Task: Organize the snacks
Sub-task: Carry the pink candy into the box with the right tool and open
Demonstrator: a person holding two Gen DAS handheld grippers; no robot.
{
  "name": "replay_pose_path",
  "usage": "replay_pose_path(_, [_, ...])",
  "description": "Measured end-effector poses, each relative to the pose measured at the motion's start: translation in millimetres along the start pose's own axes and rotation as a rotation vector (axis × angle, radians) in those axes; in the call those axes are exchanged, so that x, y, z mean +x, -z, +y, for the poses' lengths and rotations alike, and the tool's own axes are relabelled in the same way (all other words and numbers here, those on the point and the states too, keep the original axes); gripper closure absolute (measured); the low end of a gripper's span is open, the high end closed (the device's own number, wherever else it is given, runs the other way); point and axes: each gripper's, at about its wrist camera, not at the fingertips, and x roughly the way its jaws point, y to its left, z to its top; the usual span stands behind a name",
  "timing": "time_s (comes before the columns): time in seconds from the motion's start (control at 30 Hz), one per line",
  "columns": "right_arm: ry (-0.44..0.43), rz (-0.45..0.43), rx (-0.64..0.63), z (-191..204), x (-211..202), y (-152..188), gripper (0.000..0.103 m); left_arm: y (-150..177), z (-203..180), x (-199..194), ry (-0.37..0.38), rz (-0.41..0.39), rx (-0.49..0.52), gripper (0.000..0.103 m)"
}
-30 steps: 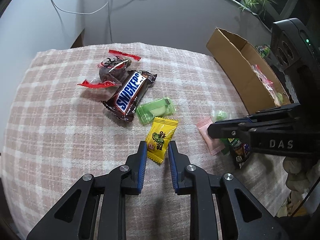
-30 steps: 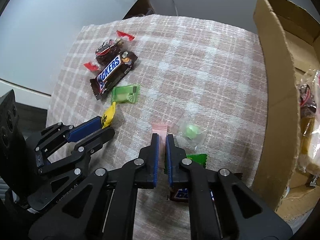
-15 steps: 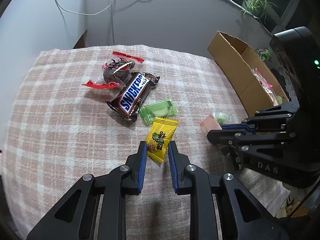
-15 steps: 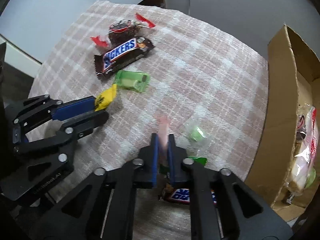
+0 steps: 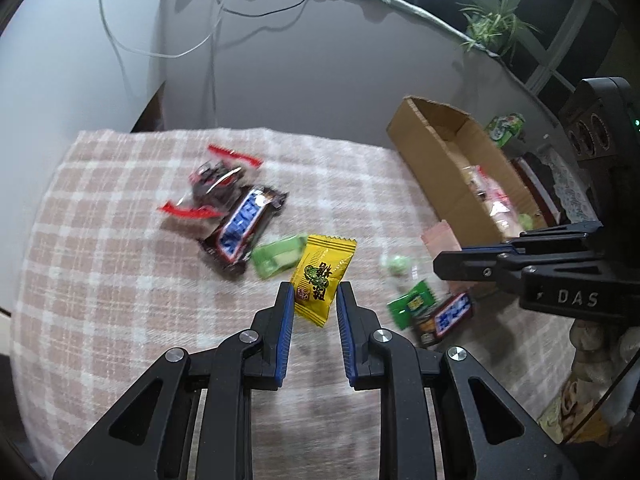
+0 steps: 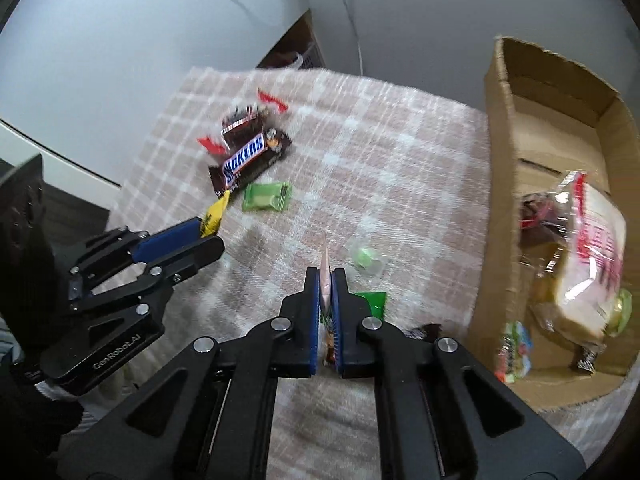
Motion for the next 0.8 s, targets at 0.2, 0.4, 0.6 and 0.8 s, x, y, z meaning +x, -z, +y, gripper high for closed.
replay_pose_path(0.2, [0.008, -0.065, 0.051, -22.2, -36.9, 7.2, 0.097, -12.4, -26.2, 0.7, 0.038, -0.018, 0.032, 0.083])
replay_pose_path(0.4, [0.046, -0.124, 0.134, -57.1, -68.1, 18.8, 0.097, -25.7, -58.8, 4.3, 0.094, -0.031, 0.071, 0.083])
replay_pose_path(0.6, [0.089, -0.164, 0.216, -97.5, -96.4, 33.7, 0.097, -34.3, -97.7, 12.1, 0.147, -0.027, 0.135, 0.083])
replay_pose_path(0.8, [0.111, -0.179, 0.286, -131.4, -108.2, 47.7, 0.097, -38.7, -129.7, 22.9, 0.178, -0.01, 0.191, 0.083])
